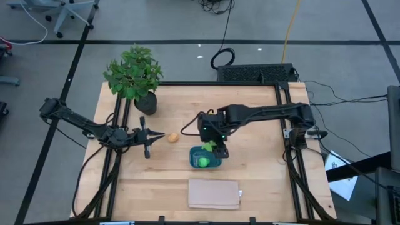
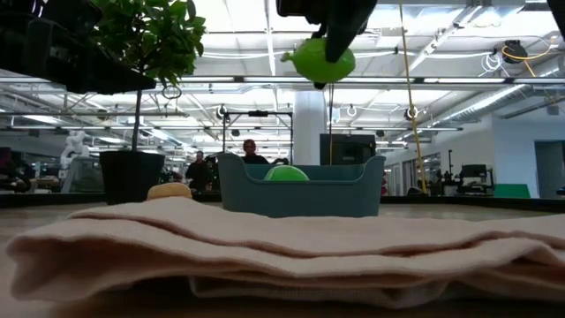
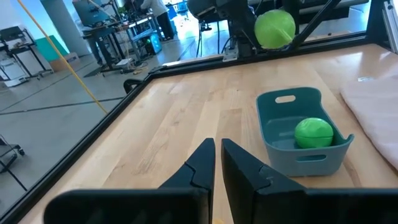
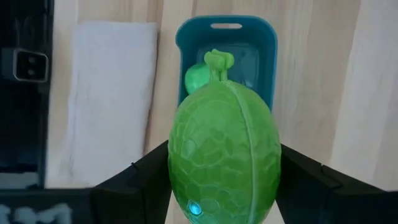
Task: Pick and placing Produce into tupperware
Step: Put the green melon into the blue bin
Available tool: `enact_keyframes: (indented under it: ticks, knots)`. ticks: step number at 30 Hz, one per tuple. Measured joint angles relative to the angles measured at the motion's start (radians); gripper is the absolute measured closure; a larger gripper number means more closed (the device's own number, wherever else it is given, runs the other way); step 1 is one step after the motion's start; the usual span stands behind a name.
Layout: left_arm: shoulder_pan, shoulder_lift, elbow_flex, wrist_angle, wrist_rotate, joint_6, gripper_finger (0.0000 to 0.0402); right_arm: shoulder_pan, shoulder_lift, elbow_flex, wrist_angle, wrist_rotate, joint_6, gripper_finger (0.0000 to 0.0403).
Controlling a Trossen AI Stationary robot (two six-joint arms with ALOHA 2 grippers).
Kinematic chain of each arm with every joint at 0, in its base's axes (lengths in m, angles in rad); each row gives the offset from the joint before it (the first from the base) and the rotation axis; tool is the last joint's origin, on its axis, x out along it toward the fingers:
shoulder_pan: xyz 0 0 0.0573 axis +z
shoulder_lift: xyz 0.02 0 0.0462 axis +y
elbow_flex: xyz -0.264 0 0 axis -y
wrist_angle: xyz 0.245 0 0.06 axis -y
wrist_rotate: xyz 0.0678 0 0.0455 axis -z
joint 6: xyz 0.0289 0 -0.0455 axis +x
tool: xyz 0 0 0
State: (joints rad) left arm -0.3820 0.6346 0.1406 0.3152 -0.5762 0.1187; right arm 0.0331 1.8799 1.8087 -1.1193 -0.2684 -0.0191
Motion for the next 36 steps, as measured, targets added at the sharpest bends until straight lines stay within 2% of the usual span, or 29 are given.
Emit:
enact_keyframes:
  ticks: [14,16,23,31,36]
  knots:
    - [0.0,0.0,0.0,-0.007,0.0,0.0,0.0369,0.051,0.088,0.0,0.002,0.012,-0.347,0.0188]
    - [0.0,0.0,0.0,-0.008,0.0,0.0,0.0369,0.066,0.099,0.0,0.026,0.054,-0.362,0.0188]
    - [0.0,0.0,0.0,-0.025,0.0,-0.009,0.0369,0.106,0.1,-0.042,0.167,0.215,-0.34,0.0188]
    - [0.0,0.0,0.0,-0.029,0.001,-0.015,0.0369,0.122,0.101,-0.151,0.236,0.234,-0.204,0.0188]
    - [0.0,0.0,0.0,-0.029,0.002,-0.015,0.0369,0.137,0.099,-0.208,0.251,0.337,-0.155,0.0188]
